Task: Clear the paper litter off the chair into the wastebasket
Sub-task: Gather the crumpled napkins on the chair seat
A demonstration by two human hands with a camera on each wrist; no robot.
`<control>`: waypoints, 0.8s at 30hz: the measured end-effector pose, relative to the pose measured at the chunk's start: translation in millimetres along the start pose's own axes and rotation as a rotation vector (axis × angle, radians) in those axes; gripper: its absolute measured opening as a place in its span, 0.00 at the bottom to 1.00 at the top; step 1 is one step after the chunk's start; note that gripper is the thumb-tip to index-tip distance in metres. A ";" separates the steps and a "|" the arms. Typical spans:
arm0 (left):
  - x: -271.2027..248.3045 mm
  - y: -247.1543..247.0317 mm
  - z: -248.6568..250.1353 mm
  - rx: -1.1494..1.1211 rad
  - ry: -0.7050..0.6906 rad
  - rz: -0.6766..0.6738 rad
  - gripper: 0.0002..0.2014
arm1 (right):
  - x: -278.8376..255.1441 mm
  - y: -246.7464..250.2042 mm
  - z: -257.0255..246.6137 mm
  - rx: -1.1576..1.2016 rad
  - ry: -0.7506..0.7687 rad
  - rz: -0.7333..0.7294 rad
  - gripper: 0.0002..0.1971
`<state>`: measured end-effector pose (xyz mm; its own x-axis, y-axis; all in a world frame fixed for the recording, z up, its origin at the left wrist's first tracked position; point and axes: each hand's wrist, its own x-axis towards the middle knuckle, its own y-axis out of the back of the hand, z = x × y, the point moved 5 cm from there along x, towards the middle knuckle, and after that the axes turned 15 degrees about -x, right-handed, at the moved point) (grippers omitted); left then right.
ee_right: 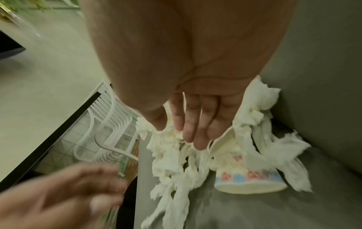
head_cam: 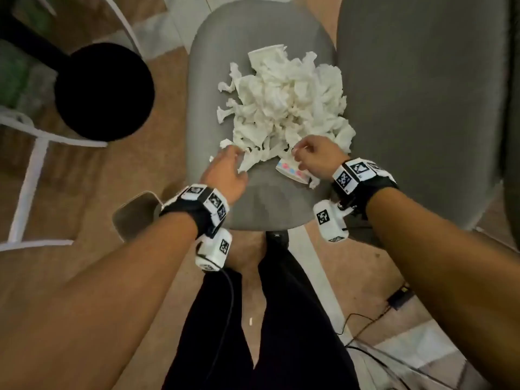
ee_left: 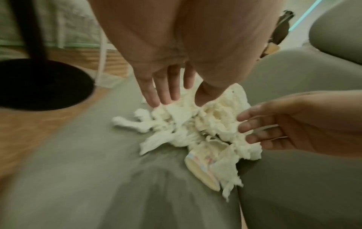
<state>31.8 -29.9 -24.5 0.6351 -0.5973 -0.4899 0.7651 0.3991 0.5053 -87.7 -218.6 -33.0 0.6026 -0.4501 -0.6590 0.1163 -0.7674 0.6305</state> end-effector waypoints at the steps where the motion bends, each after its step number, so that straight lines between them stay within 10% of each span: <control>1: 26.7 -8.0 19.5 0.018 -0.081 0.011 0.27 | 11.9 3.8 1.9 0.028 0.001 0.023 0.10; 7: 122.1 -27.0 85.4 0.244 -0.236 0.160 0.42 | 37.2 30.4 -4.2 0.094 0.087 0.259 0.10; 15: 145.8 -7.7 43.1 -0.147 -0.156 0.291 0.05 | 67.7 76.9 -26.2 -0.279 0.120 0.718 0.33; 18: 125.3 4.0 21.5 -0.278 -0.115 0.345 0.09 | 91.0 70.1 -42.7 -0.516 0.094 0.459 0.43; 24: 111.2 2.6 -8.4 -0.298 0.016 0.195 0.15 | 100.7 29.6 -59.9 -0.724 0.250 0.284 0.18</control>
<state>105.2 -89.4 -83.6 0.7720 -0.4798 -0.4169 0.6253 0.6913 0.3621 23.7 -259.3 -56.1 0.8340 -0.4025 -0.3773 0.3625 -0.1159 0.9248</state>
